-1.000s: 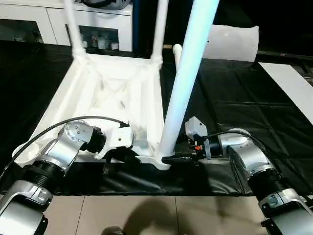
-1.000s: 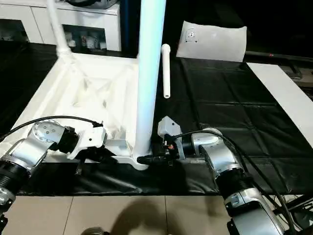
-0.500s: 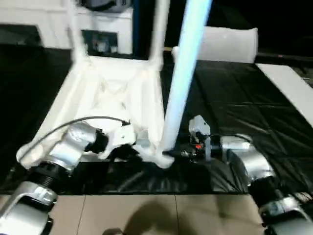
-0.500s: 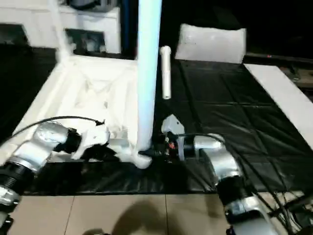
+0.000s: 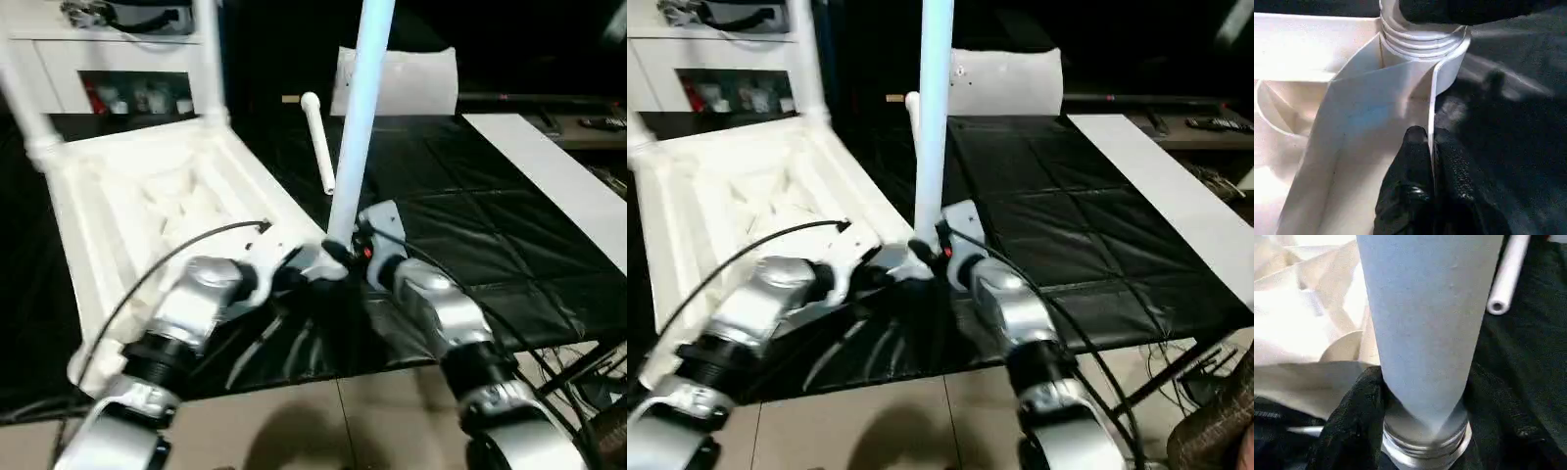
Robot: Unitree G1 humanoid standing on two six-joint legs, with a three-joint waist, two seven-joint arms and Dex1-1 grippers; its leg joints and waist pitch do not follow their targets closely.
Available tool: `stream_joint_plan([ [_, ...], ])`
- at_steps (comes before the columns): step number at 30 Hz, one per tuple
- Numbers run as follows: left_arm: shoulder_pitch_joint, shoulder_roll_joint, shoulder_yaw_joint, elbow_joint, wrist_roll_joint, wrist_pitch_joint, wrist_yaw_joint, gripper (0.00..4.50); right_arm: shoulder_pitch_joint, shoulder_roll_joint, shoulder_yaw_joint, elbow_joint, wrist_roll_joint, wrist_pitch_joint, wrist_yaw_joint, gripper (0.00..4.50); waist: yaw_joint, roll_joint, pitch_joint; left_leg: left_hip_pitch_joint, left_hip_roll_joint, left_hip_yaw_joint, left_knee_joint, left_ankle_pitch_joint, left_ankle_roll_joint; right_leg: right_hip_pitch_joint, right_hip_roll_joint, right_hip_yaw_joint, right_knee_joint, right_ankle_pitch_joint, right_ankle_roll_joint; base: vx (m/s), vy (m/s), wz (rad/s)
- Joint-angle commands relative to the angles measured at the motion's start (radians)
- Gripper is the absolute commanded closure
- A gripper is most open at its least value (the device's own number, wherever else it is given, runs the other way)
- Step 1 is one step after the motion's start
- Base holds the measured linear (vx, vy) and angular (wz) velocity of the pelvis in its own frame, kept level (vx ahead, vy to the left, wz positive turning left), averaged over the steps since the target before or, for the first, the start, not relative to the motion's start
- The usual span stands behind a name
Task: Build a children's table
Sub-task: Rotate leg to tighten
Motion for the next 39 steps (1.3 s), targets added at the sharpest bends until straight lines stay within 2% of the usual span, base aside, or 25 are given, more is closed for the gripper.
stream_joint_plan([
  [1, -0.014, -0.092, -0.012, -0.064, -0.044, -0.029, 0.045, 4.5, 0.012, 0.108, 0.093, 0.015, 0.015, 0.013, 0.073, 2.46, 0.003, -0.003, -0.042, 0.013, 0.067, -0.05, -0.081, -0.47, -0.028, 0.005, -0.113, 0.062, -0.099, -0.64, -0.007, 0.0, 0.0, 0.0],
  [3, -0.013, -0.09, -0.012, -0.065, -0.043, -0.028, 0.044, 4.5, 0.013, 0.107, 0.092, 0.014, 0.015, 0.011, 0.072, 2.46, 0.008, -0.003, -0.046, 0.005, 0.072, -0.047, -0.088, -0.418, -0.019, 0.006, -0.11, 0.075, -0.085, -0.563, -0.032, 0.027, 0.012, 0.01],
  [4, -0.01, -0.086, -0.014, -0.069, -0.04, -0.027, 0.042, 4.5, 0.017, 0.104, 0.09, 0.013, 0.013, 0.005, 0.071, 2.12, 0.01, -0.005, -0.048, -0.002, 0.075, -0.045, -0.091, -0.385, -0.014, 0.008, -0.107, 0.082, -0.074, -0.507, -0.05, 0.0, 0.0, 0.0],
  [5, -0.002, -0.07, -0.019, -0.077, -0.036, -0.027, 0.034, 4.5, 0.026, 0.094, 0.082, 0.005, 0.014, 0.0, 0.073, 1.77, 0.011, -0.005, -0.049, -0.003, 0.075, -0.043, -0.092, -0.372, -0.011, 0.008, -0.106, 0.085, -0.071, -0.485, -0.059, 0.0, 0.0, 0.0],
  [7, 0.012, -0.039, -0.029, -0.088, -0.036, -0.051, 0.005, 4.5, 0.046, 0.069, 0.067, -0.016, 0.023, -0.002, 0.085, 1.68, 0.015, -0.01, -0.051, -0.004, 0.075, -0.036, -0.092, -0.321, 0.0, 0.005, -0.103, 0.099, -0.058, -0.426, -0.089, 0.0, 0.0, 0.0],
  [8, 0.023, -0.017, -0.03, -0.095, -0.041, -0.062, -0.02, 4.5, 0.064, 0.045, 0.057, -0.038, 0.034, -0.01, 0.106, 1.68, 0.018, -0.013, -0.053, -0.01, 0.074, -0.036, -0.091, -0.299, 0.008, 0.01, -0.103, 0.103, -0.054, -0.409, -0.09, 0.0, 0.0, 0.0],
  [9, 0.023, -0.017, -0.03, -0.095, -0.041, -0.062, -0.02, 4.5, 0.064, 0.045, 0.057, -0.038, 0.034, -0.01, 0.106, 1.42, 0.025, -0.013, -0.058, -0.013, 0.074, -0.031, -0.088, -0.255, 0.021, 0.007, -0.102, 0.111, -0.042, -0.363, -0.102, 0.0, 0.0, 0.0],
  [11, 0.035, 0.008, -0.032, -0.102, -0.047, -0.075, -0.054, 4.5, 0.09, 0.005, 0.046, -0.066, 0.049, -0.029, 0.148, 1.29, 0.032, -0.017, -0.054, -0.014, 0.068, -0.023, -0.084, -0.234, 0.037, 0.003, -0.098, 0.113, -0.044, -0.376, -0.109, 0.0, 0.0, 0.0],
  [12, 0.048, 0.033, -0.036, -0.108, -0.049, -0.091, -0.093, 4.5, 0.11, -0.029, 0.037, -0.086, 0.057, -0.049, 0.189, 1.29, 0.046, -0.019, -0.055, -0.013, 0.066, -0.019, -0.079, -0.222, 0.048, 0.003, -0.101, 0.117, -0.046, -0.403, -0.095, 0.018, -0.062, 0.03],
  [13, 0.058, 0.055, -0.041, -0.112, -0.052, -0.118, -0.131, 4.5, 0.121, -0.053, 0.029, -0.097, 0.061, -0.057, 0.215, 1.12, 0.053, -0.019, -0.055, -0.011, 0.066, -0.016, -0.078, -0.205, 0.058, 0.0, -0.1, 0.117, -0.046, -0.41, -0.095, 0.024, -0.07, 0.04],
  [15, 0.067, 0.075, -0.044, -0.115, -0.055, -0.129, -0.163, 4.5, 0.131, -0.077, 0.021, -0.108, 0.067, -0.062, 0.245, 0.88, 0.059, -0.021, -0.061, -0.022, 0.066, -0.016, -0.077, -0.145, 0.065, 0.008, -0.093, 0.116, -0.033, -0.354, -0.097, 0.031, -0.084, 0.01],
  [16, 0.079, 0.108, -0.054, -0.117, -0.063, -0.163, -0.219, 4.5, 0.143, -0.116, 0.016, -0.125, 0.076, -0.071, 0.292, 0.84, 0.065, -0.021, -0.061, -0.021, 0.064, -0.013, -0.075, -0.131, 0.07, 0.004, -0.09, 0.116, -0.03, -0.333, -0.101, 0.022, -0.061, -0.01],
  [20, 0.093, 0.158, -0.065, -0.114, -0.075, -0.214, -0.304, 4.5, 0.164, -0.19, 0.011, -0.158, 0.099, -0.094, 0.397, 0.44, 0.08, -0.02, -0.061, -0.019, 0.064, -0.009, -0.074, -0.11, 0.088, 0.005, -0.085, 0.113, -0.03, -0.311, -0.105, 0.0, 0.0, 0.0],
  [23, 0.101, 0.231, -0.092, -0.099, -0.081, -0.298, -0.433, 4.5, 0.173, -0.291, 0.008, -0.204, 0.14, -0.095, 0.559, 0.23, 0.086, -0.02, -0.061, -0.02, 0.067, -0.012, -0.077, -0.116, 0.085, 0.005, -0.079, 0.109, -0.026, -0.309, -0.108, 0.0, 0.0, 0.0],
  [24, 0.101, 0.231, -0.092, -0.099, -0.081, -0.298, -0.433, 4.5, 0.173, -0.291, 0.008, -0.204, 0.14, -0.095, 0.559, 0.1, 0.089, -0.021, -0.064, -0.017, 0.07, -0.011, -0.075, -0.115, 0.086, 0.007, -0.082, 0.112, -0.021, -0.293, -0.11, 0.0, 0.0, 0.0],
  [27, 0.088, 0.285, -0.111, -0.059, -0.086, -0.378, -0.539, 4.5, 0.168, -0.385, 0.038, -0.23, 0.154, -0.104, 0.73, 0.1, 0.089, -0.024, -0.061, -0.015, 0.071, -0.012, -0.077, -0.133, 0.083, 0.003, -0.08, 0.112, -0.02, -0.286, -0.125, 0.0, 0.0, 0.0],
  [29, 0.082, 0.301, -0.119, -0.049, -0.095, -0.405, -0.589, 4.5, 0.158, -0.411, 0.056, -0.239, 0.157, -0.112, 0.785, 0.1, 0.092, -0.025, -0.06, -0.016, 0.069, -0.011, -0.076, -0.144, 0.082, 0.005, -0.082, 0.112, -0.023, -0.3, -0.125, 0.0, 0.0, 0.0],
  [32, 0.078, 0.306, -0.123, -0.043, -0.096, -0.416, -0.607, 4.5, 0.153, -0.418, 0.064, -0.244, 0.164, -0.113, 0.808, 0.1, 0.091, -0.028, -0.062, -0.015, 0.072, -0.013, -0.077, -0.148, 0.07, 0.006, -0.083, 0.111, -0.021, -0.3, -0.13, 0.0, 0.0, 0.0],
  [34, 0.059, 0.322, -0.148, -0.013, -0.084, -0.468, -0.655, 4.5, 0.123, -0.432, 0.093, -0.236, 0.163, -0.139, 0.877, 0.1, 0.09, -0.033, -0.062, -0.016, 0.072, -0.012, -0.075, -0.146, 0.068, 0.006, -0.082, 0.11, -0.019, -0.291, -0.137, 0.0, 0.0, 0.0],
  [38, 0.046, 0.323, -0.159, 0.008, -0.077, -0.493, -0.675, 4.5, 0.094, -0.427, 0.104, -0.21, 0.171, -0.14, 0.916, 0.1, 0.095, -0.031, -0.063, -0.012, 0.076, -0.013, -0.075, -0.141, 0.064, 0.005, -0.084, 0.112, -0.015, -0.276, -0.148, 0.0, 0.0, 0.0],
  [39, 0.036, 0.319, -0.164, 0.02, -0.074, -0.504, -0.687, 4.5, 0.066, -0.412, 0.113, -0.177, 0.167, -0.136, 0.935, 0.1, 0.099, -0.031, -0.064, -0.012, 0.076, -0.012, -0.074, -0.138, 0.061, 0.004, -0.083, 0.111, -0.011, -0.259, -0.158, 0.0, 0.0, 0.0],
])
